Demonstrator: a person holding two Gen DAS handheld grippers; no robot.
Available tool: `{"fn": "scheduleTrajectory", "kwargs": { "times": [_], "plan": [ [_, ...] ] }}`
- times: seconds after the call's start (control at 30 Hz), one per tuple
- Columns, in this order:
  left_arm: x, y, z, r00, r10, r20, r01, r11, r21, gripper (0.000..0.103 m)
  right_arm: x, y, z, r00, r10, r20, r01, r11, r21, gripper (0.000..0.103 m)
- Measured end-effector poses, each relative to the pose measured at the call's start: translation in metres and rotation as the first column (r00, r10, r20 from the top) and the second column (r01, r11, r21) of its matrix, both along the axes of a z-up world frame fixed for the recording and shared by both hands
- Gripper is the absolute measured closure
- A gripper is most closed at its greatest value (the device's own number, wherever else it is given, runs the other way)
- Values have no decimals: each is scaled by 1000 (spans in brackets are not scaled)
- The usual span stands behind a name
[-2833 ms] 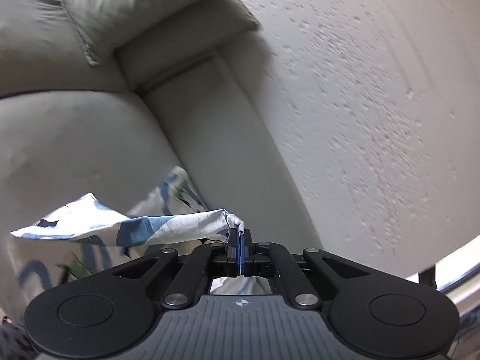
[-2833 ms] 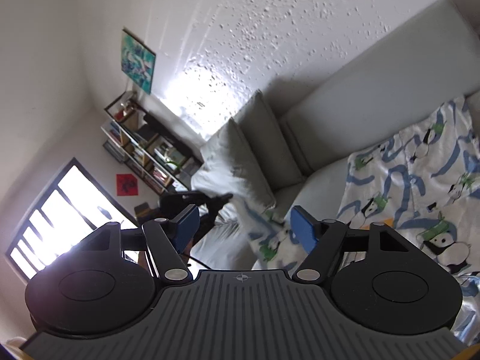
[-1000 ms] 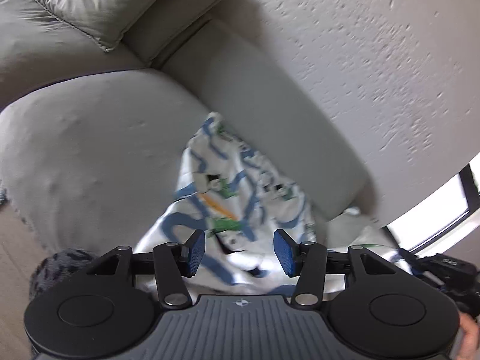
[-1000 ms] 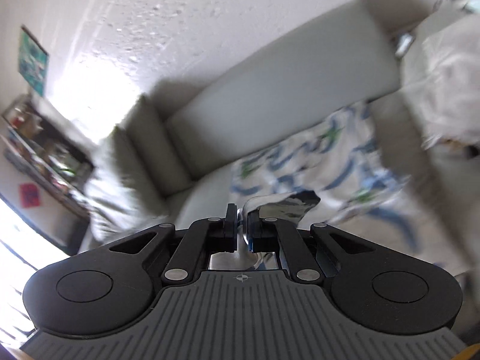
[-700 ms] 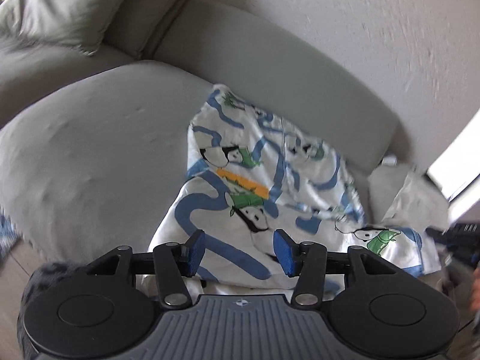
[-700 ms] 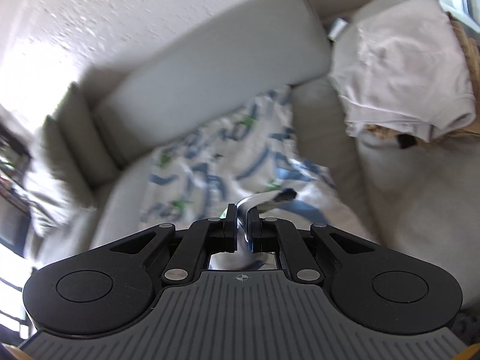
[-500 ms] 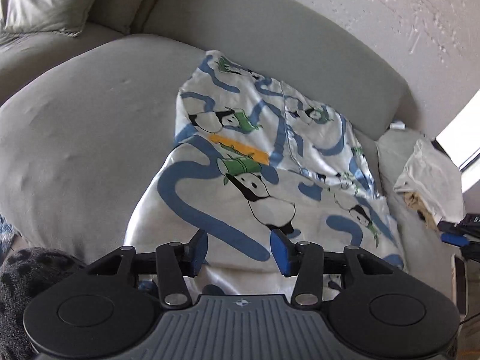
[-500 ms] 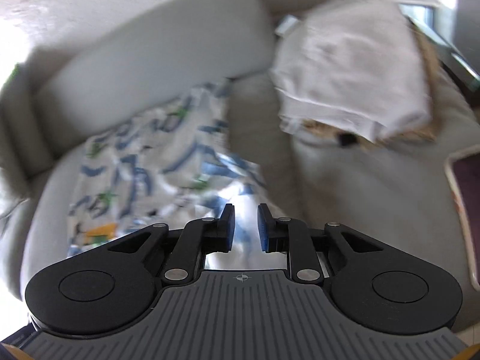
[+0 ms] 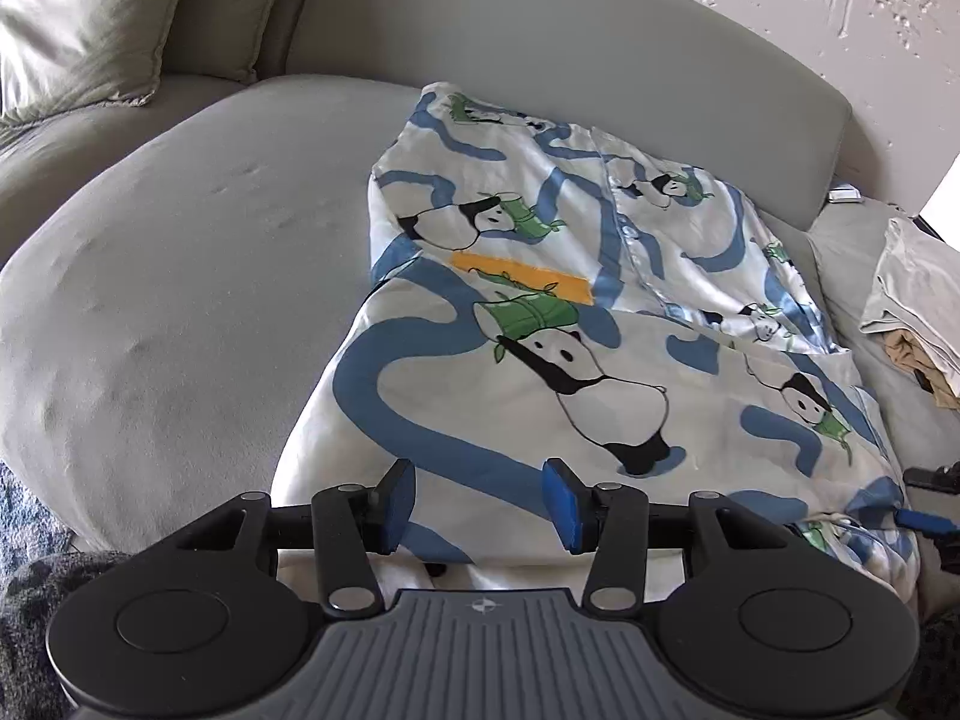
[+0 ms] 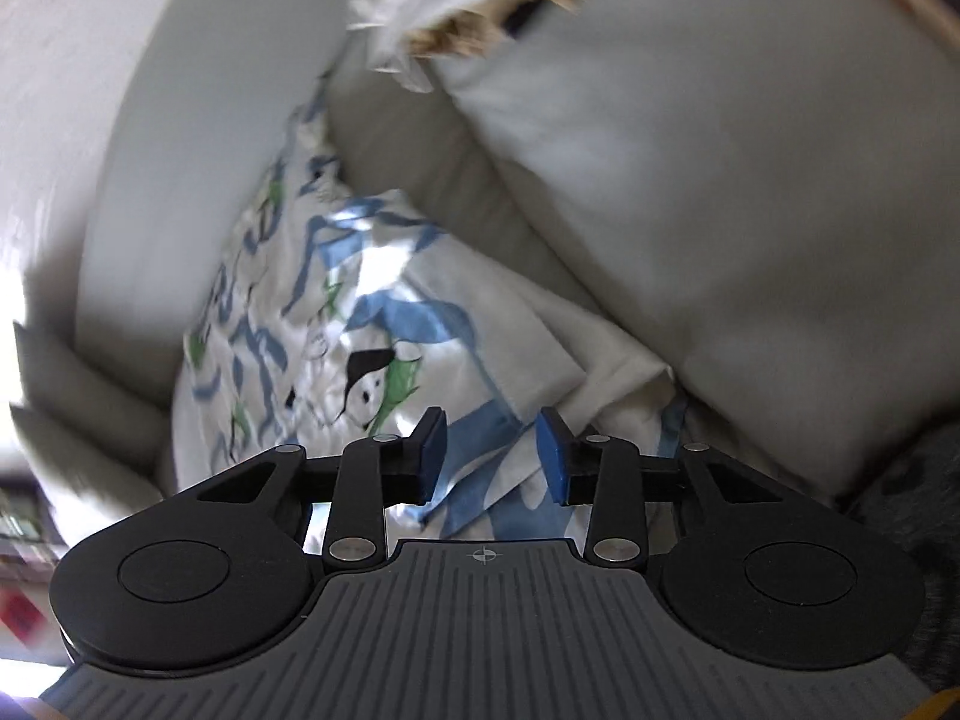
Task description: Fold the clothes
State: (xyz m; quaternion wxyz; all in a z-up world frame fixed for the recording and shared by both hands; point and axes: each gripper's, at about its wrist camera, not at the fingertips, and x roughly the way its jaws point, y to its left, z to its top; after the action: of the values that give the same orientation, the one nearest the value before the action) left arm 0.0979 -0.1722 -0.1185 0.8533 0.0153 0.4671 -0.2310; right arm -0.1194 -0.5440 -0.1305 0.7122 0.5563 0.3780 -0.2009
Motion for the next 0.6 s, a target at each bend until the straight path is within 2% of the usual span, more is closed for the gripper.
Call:
{"fn": "scheduleTrajectory", "kwargs": {
  "times": [0.1,0.2,0.23,0.27,0.3,0.47,0.53,0.57,0.6],
  "plan": [
    [7,2,-9,999,19,-48,-18,1000,9,60,-2,-2,-14,998,-66,4,65,996,63,63],
    [6,1,-11,999,18,-52,-16,1000,21,61,0,-4,-17,994,-112,11,111,992,55,66],
    [6,1,-12,998,14,-54,-13,1000,21,61,2,-5,-17,993,-122,8,121,992,39,82],
    [6,1,-12,998,11,-57,-10,1000,20,61,3,-6,-17,992,-123,8,123,992,15,94],
    [6,1,-12,998,8,-59,-7,1000,20,61,4,-4,-13,993,-118,16,118,993,-13,98],
    [5,0,-14,997,-8,-75,9,1000,16,61,6,7,15,993,-90,71,103,975,-197,100],
    [5,0,-14,998,-12,-69,15,999,33,61,11,8,19,996,-74,41,82,968,-239,99],
    [5,0,-14,998,-14,-67,16,999,40,60,15,7,16,998,-60,7,60,971,-232,94],
    [4,1,-9,999,-8,-45,10,999,41,60,15,6,12,999,-50,-21,45,980,-193,78]
  ]
}}
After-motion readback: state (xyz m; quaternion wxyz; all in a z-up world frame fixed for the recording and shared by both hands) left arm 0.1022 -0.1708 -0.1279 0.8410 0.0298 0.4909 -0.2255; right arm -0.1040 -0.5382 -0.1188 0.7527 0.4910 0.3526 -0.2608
